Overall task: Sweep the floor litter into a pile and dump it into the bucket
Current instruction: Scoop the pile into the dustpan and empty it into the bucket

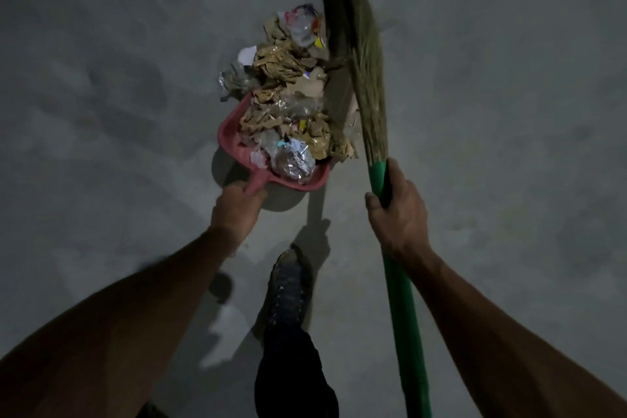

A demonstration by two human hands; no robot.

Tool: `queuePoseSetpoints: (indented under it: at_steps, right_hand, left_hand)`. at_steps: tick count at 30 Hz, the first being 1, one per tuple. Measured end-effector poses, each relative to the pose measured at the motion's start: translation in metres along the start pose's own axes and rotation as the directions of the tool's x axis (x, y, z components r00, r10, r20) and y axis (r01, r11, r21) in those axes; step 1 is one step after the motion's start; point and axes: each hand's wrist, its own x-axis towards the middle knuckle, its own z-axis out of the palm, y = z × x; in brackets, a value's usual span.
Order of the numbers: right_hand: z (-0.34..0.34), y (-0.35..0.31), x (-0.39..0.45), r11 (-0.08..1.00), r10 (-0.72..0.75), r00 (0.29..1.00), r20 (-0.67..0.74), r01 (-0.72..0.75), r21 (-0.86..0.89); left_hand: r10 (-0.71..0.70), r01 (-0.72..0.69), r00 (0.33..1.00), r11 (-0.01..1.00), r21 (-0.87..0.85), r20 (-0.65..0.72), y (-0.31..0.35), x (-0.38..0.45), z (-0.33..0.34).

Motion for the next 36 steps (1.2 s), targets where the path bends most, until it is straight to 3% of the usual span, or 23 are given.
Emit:
queuePoseSetpoints:
  at_steps: [5, 10, 15, 19, 22, 24, 27, 32, 36]
  right_hand:
    - [-0.015, -0.044, 0.078, 0.99, -0.131, 0.991, -0.012, 0.13, -0.046]
    - [-0.022, -0.092, 0.124, 0.97, -0.153, 0.977, 0.151, 0.177, -0.165]
    - [-0.011, -0.08, 0.101, 0.953, -0.12, 0.951, 0.285, 0.19, -0.235]
    - [0.002, -0.052, 0.06, 0.929, -0.114, 0.94, 0.32, 0.216, -0.302]
    - [0.005, -0.044, 0.03, 0.915, -0.093, 0.934, 0.345, 0.216, -0.339]
    - [0.007, -0.042, 0.015, 0.92, -0.086, 0.931, 0.354, 0.211, -0.331]
    - [0.007, -0.041, 0.002, 0.932, -0.073, 0.924, 0.375, 0.198, -0.305]
    - [-0.009, -0.045, -0.02, 0.946, -0.097, 0.922, 0.374, 0.202, -0.253]
    - [-0.033, -0.054, -0.052, 0.954, -0.099, 0.927, 0.362, 0.191, -0.23]
  left_hand:
    - [-0.074, 0.069, 0.996, 0.992, -0.104, -0.044, -0.02, -0.006, -0.001]
    - [-0.085, 0.073, 0.993, 0.987, -0.145, -0.083, -0.016, 0.005, -0.007]
    - [-0.05, 0.042, 0.994, 0.996, -0.08, -0.094, 0.007, 0.017, -0.017]
    - [-0.031, 0.036, 0.997, 0.996, 0.085, -0.064, 0.014, 0.028, -0.024]
    - [0.041, 0.014, 0.991, 0.913, 0.407, -0.126, 0.015, 0.027, -0.027]
    - [0.074, 0.006, 0.987, 0.873, 0.488, -0.144, 0.015, 0.02, -0.03]
    - [0.114, -0.037, 0.984, 0.884, 0.467, -0.139, 0.011, 0.011, -0.037]
    - [0.155, -0.114, 0.979, 0.952, 0.285, -0.129, 0.002, -0.01, -0.054]
    - [0.205, -0.159, 0.967, 0.95, 0.271, -0.152, 0.004, -0.041, -0.07]
